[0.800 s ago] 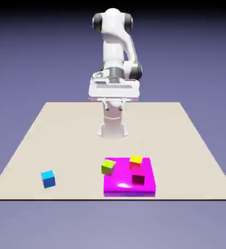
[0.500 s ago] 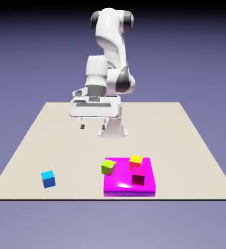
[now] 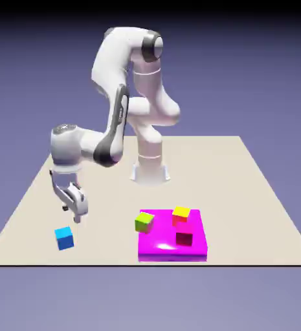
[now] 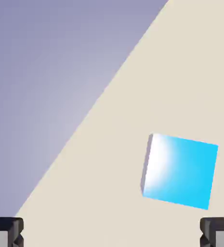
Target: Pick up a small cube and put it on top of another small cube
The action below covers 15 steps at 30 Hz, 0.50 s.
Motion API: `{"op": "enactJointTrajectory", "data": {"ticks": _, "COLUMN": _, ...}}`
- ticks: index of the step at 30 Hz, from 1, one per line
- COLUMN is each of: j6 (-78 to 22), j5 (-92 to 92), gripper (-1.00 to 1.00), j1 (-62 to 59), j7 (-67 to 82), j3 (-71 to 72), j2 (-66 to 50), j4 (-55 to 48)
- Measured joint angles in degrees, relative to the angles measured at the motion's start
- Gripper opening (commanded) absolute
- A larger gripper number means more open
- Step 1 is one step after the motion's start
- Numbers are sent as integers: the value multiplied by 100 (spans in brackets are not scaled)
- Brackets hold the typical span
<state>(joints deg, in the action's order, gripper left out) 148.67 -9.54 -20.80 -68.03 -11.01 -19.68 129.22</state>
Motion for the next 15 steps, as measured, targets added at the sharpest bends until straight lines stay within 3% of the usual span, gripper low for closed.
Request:
{"op": "enactJointTrajectory", "data": {"ticks": 3, "j6": -120, "j5": -45, "gripper": 0, "j1": -102, "j7": -122, "j3": -52, "j2": -249, "j4": -151}}
{"op": "enactJointTrajectory", "data": {"ticks": 7, "j6": 554, "j5": -316, "gripper": 0, "j1": -306, "j7": 76, "j3": 222, "j2": -1078, "j4": -304}}
{"op": "enactJointTrajectory", "data": {"ticks": 8, "j6": 655, "j5": -356, "gripper": -100, "j1": -337, "j7": 105, "j3": 263, "j2": -1202, "j4": -327}}
{"op": "enactJointTrajectory", "data": {"ticks": 15, "j6": -169, "j5": -12, "gripper": -100, "j1": -19, "j7": -18, "j3": 22, "j2": -192, "j4": -147}}
